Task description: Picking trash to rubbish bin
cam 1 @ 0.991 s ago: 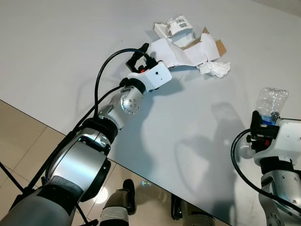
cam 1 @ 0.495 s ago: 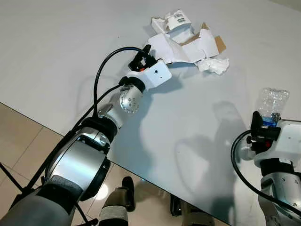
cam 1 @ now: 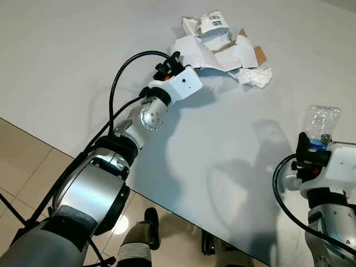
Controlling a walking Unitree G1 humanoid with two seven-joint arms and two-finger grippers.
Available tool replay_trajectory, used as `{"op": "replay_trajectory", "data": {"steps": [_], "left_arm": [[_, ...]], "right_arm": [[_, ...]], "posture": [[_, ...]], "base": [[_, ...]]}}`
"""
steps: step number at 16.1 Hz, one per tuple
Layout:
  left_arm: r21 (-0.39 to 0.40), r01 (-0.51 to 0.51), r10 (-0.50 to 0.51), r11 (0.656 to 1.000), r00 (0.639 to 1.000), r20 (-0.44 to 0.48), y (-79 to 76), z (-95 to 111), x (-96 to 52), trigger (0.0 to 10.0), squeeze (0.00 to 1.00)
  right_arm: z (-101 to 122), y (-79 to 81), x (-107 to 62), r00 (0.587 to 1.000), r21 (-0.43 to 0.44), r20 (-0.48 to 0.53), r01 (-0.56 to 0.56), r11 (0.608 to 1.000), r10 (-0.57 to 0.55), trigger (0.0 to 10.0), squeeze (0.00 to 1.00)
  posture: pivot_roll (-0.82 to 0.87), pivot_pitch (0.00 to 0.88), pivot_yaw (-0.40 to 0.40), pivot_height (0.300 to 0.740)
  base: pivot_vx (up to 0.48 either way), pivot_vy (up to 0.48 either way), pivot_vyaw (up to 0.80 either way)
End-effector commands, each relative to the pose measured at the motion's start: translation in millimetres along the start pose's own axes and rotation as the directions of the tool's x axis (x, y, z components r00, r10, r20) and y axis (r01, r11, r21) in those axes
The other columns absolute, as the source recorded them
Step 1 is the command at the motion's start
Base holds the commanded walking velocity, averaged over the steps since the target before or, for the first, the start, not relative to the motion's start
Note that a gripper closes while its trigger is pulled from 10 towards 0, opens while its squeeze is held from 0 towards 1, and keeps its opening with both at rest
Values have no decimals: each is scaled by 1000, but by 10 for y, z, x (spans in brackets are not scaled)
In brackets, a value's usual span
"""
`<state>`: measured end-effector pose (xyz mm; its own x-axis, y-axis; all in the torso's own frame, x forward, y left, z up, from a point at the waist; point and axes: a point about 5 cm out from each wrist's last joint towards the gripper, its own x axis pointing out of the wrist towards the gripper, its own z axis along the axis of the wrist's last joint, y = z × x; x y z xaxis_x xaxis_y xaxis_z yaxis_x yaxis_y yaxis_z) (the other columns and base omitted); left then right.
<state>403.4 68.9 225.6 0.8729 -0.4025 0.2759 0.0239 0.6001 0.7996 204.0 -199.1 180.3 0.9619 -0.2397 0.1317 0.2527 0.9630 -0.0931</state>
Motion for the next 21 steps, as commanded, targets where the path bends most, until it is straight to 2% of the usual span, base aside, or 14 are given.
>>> {"op": "replay_trajectory", "data": {"steps": [1,10,13,14,16,19,21], "left_arm": [[12,145,-142,989,978,-155,-319,-341,-246,0,0],[-30,63,-66,998,989,-135,-154,-345,-213,0,0],[-97,-14,4,995,995,-102,-25,-303,-176,0,0],[-148,-63,50,987,995,-88,45,-285,-165,0,0],[-196,-103,89,975,993,-80,97,-284,-172,0,0],[-230,-133,119,964,990,-71,156,-295,-186,0,0],[-286,-134,118,949,990,-73,189,-338,-222,0,0]], "right_arm": [[-222,8,-49,992,-7,-129,-5,1000,4,10000,0],[-212,-9,42,994,-14,-113,-10,1000,8,10000,0],[-209,8,86,994,-16,-104,-23,1000,21,10000,0],[-194,18,142,995,-18,-92,-34,999,32,10000,0],[-179,27,216,996,-22,-77,-47,999,46,10000,0],[-146,32,337,996,-36,-47,-71,997,69,10000,0],[-123,42,421,996,-44,-27,-87,995,86,10000,0]], "posture": [[-34,460,13,740],[-14,438,10,740],[3,423,5,740],[14,407,-2,740],[27,380,-12,740],[50,326,-24,740],[70,293,-28,740]], "base": [[0,0,0],[0,0,0],[0,0,0],[0,0,0],[0,0,0],[0,0,0],[0,0,0]]}}
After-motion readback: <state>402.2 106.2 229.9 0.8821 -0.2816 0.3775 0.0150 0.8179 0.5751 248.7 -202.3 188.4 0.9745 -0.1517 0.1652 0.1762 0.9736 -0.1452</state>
